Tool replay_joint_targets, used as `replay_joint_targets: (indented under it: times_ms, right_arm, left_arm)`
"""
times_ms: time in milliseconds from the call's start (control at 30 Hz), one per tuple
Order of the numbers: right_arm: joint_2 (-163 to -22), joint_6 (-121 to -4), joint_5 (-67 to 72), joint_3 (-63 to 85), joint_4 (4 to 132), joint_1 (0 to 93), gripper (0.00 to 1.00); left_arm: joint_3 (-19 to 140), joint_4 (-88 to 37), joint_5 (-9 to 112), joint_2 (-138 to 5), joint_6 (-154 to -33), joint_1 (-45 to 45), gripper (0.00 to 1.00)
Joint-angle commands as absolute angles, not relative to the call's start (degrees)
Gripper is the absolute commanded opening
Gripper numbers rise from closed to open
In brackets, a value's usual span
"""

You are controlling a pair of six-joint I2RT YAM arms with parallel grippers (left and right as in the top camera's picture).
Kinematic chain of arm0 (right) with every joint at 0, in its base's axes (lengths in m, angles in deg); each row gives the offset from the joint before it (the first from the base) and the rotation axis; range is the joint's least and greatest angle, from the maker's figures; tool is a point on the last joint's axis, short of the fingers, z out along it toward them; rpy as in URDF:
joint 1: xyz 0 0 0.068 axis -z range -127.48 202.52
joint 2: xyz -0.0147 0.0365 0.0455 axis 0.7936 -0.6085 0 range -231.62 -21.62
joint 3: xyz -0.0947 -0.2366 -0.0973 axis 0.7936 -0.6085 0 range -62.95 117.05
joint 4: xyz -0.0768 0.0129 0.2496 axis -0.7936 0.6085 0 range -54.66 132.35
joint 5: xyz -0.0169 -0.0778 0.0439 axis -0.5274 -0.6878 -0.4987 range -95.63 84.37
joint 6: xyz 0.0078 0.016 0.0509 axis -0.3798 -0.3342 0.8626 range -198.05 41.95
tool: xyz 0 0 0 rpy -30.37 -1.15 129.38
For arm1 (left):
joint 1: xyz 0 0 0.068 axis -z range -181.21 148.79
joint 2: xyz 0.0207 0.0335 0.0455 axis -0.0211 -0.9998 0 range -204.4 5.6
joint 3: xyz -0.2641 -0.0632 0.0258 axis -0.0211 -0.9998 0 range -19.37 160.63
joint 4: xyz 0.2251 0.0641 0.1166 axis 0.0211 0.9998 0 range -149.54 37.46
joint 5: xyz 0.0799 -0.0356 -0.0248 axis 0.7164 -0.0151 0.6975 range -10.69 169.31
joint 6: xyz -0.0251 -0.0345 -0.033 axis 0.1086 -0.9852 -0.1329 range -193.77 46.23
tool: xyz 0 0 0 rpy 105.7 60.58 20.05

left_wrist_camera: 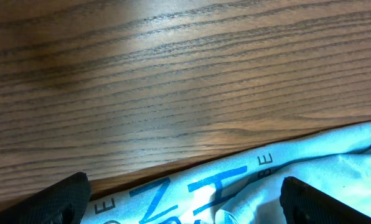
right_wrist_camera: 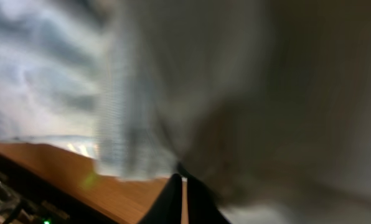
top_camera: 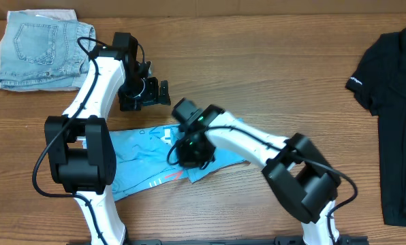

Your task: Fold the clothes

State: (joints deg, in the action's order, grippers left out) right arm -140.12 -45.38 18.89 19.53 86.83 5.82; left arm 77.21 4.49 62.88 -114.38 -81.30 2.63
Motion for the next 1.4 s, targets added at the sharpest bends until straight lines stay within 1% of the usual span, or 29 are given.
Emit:
replay_joint_targets:
  times_ms: [0, 67, 133, 200, 267, 367, 400, 433, 467, 567, 733, 833, 1033, 1200, 1333, 1367]
  right_arm:
    - [-140.89, -43.50, 21.55, 19.49, 83.22, 2.81, 0.08]
    - [-140.86, -43.70, 21.88, 20.10, 81.67, 2.17, 0.04]
    - [-140.82, -45.01, 21.84, 22.07, 82.35, 2.17, 0.04]
    - [-140.43, -47.07, 20.90, 24.47, 84.40, 3.00, 0.04]
    - [-139.60, -49.30, 17.49, 28.65, 89.17, 4.73, 0.05]
    - [-138.18, -51.15, 10.49, 35.49, 97.28, 8.49, 0.17]
    - [-137.83, -51.35, 8.20, 37.76, 99.75, 10.00, 0.23]
    - [-137.41, -51.35, 4.85, 41.43, 103.44, 12.82, 0.65]
    - [-137.32, -51.35, 2.67, 43.51, 105.41, 14.76, 1.00]
    - [-137.32, -51.33, -2.01, 47.92, 109.45, 21.21, 1.00]
    - [-137.37, -51.33, -9.94, 48.88, 109.58, 33.08, 1.00]
    - [-137.35, -51.33, -12.50, 48.88, 109.60, 40.53, 1.00]
    - [-137.35, -51.28, -12.15, 48.88, 109.60, 52.79, 1.00]
    - [-137.35, -51.26, -7.45, 48.88, 109.52, 59.13, 1.00]
    - [-137.35, -51.28, -4.02, 48.88, 107.90, 62.13, 1.00]
    - [-137.35, -51.28, -4.04, 48.88, 106.92, 62.98, 1.00]
  left_arm:
    - [78.21, 4.56, 63.21, -113.22, -81.49, 3.00, 1.00]
    - [78.21, 4.71, 63.23, -113.22, -81.47, 3.00, 1.00]
    - [78.21, 4.71, 63.23, -113.22, -81.47, 2.98, 1.00]
    - [78.19, 4.73, 63.26, -113.22, -81.45, 2.98, 1.00]
    - [78.19, 4.73, 63.26, -113.22, -81.47, 2.98, 1.00]
    - [78.19, 4.69, 63.23, -113.22, -81.47, 2.98, 1.00]
    - [78.19, 4.58, 63.26, -113.22, -81.47, 2.98, 1.00]
    - [78.19, 4.18, 63.28, -113.22, -81.47, 2.87, 1.00]
    - [78.19, 3.73, 63.28, -113.22, -81.49, 2.76, 1.00]
    - [78.19, 2.00, 63.67, -113.22, -81.71, 2.12, 1.00]
    - [78.19, 0.53, 72.81, -113.22, -88.77, -0.52, 1.00]
    - [78.34, 1.17, 73.92, -113.14, -89.27, -3.43, 1.00]
    - [79.31, 7.79, 73.31, -109.24, -93.51, -10.49, 1.00]
    - [79.31, 10.39, 76.26, -101.64, -93.08, -13.92, 1.00]
    - [79.28, 12.23, 78.67, -94.84, -93.08, -14.38, 1.00]
    - [79.28, 14.41, 78.64, -92.81, -93.12, -14.38, 1.00]
